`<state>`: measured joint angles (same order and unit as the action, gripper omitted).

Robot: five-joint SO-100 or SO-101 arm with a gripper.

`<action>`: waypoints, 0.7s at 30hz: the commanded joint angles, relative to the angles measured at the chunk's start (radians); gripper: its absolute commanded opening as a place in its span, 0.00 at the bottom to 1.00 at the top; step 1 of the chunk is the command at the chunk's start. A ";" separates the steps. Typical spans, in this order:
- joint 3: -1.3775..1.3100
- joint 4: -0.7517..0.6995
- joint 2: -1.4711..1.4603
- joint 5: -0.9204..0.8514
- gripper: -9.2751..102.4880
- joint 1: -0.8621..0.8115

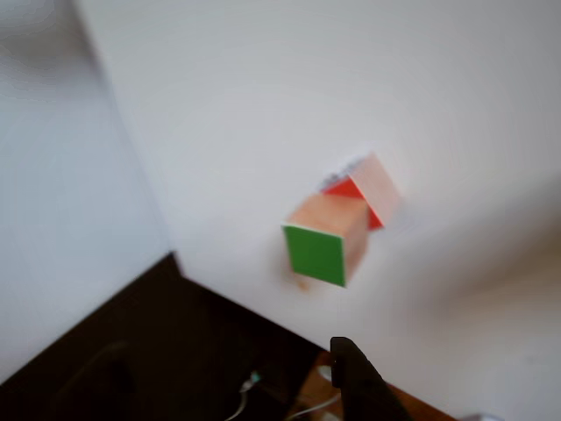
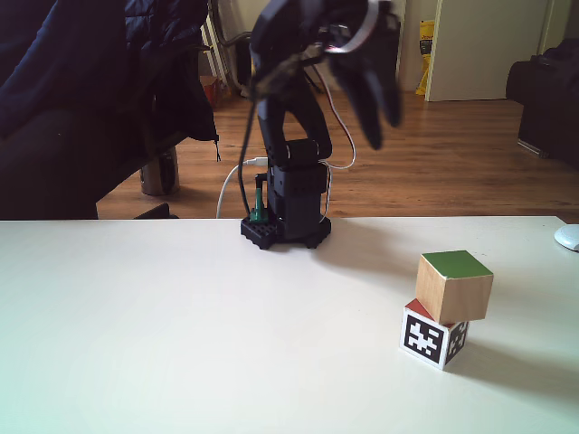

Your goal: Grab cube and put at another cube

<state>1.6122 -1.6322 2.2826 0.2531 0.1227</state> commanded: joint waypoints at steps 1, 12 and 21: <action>0.288 0.149 0.344 -0.078 0.34 -0.091; 0.965 0.342 0.997 -0.178 0.23 -0.215; 1.207 0.385 1.006 -0.239 0.11 -0.344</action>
<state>2.7826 -1.2671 3.2781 0.0291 -0.1963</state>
